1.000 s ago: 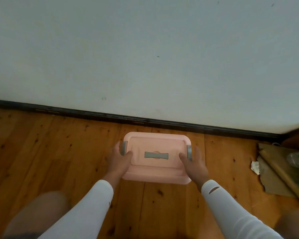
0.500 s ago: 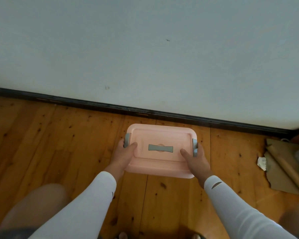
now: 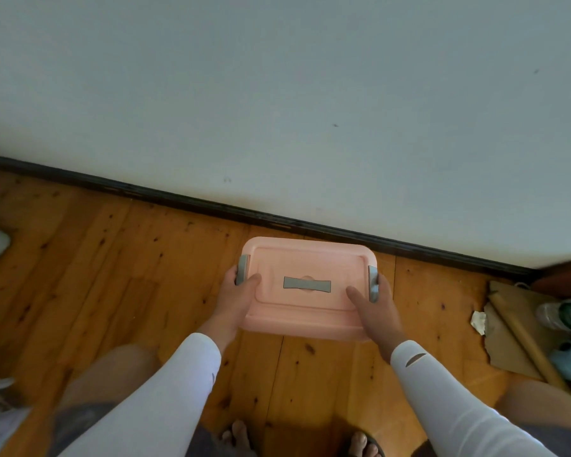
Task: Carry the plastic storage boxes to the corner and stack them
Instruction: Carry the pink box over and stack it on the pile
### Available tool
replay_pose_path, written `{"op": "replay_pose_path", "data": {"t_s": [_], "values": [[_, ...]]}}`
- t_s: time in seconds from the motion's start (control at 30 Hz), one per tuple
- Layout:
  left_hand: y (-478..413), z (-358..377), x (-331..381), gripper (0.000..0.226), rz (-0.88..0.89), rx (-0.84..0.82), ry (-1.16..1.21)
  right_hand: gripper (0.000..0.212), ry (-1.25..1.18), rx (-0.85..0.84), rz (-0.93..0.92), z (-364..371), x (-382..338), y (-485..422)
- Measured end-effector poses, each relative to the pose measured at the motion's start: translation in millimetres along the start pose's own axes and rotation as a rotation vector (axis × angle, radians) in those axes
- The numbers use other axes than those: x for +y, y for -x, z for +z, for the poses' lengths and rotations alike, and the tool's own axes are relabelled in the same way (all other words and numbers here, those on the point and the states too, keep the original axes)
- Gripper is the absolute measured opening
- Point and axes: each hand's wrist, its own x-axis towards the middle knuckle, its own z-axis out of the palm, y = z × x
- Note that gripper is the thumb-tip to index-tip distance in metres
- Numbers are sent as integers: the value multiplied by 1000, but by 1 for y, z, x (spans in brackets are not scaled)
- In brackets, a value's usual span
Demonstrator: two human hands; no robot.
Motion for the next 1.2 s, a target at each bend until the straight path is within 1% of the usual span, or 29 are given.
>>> {"op": "replay_pose_path", "data": {"t_s": [0.17,0.4,0.7,0.87,1.03,1.2], "values": [[44,-12,20,50,7,23,2,73,37,-23,-4,-20,-27,35],[126,-41,65,53,-65,71,-41,69,82,-72,3,-53,-82,108],[263,-105,140,53,-86,186,-9,72,146,-160,-19,-92,-187,226],[327,-135,182,55,-30,264,77,66,172,-213,-71,-106,-235,282],[376,-171,211,53,22,315,107,64,166,-250,-144,-108,-279,326],[416,-199,223,64,90,410,64,65,193,-243,-257,-104,-311,363]]}}
